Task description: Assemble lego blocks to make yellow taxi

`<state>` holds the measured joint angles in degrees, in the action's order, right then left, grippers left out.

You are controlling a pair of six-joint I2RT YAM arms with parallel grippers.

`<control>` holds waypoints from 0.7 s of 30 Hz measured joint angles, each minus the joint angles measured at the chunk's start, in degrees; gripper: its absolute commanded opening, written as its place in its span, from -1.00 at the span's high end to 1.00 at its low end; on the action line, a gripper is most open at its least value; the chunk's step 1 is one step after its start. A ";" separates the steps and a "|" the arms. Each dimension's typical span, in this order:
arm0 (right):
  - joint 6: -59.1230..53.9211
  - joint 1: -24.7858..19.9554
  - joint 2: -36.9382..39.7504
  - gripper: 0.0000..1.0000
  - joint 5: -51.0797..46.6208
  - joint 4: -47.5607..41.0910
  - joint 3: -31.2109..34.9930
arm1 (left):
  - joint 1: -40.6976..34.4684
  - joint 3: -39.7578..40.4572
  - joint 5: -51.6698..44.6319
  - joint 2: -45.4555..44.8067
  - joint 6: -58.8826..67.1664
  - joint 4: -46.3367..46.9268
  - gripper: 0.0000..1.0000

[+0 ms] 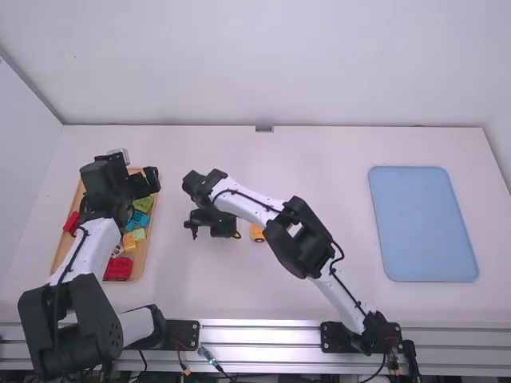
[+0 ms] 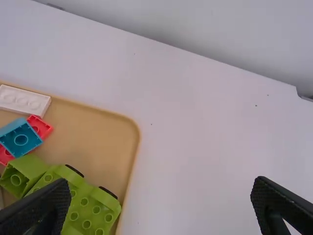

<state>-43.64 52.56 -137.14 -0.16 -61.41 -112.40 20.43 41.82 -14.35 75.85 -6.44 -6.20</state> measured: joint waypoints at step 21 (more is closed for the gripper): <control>0.15 0.00 -0.04 0.34 -0.02 1.84 1.05 | 0.00 0.00 0.02 0.00 0.22 0.42 -0.97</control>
<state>-43.48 52.56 -137.19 -0.19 -59.57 -111.35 20.43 41.82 -14.33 75.85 -6.22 -5.78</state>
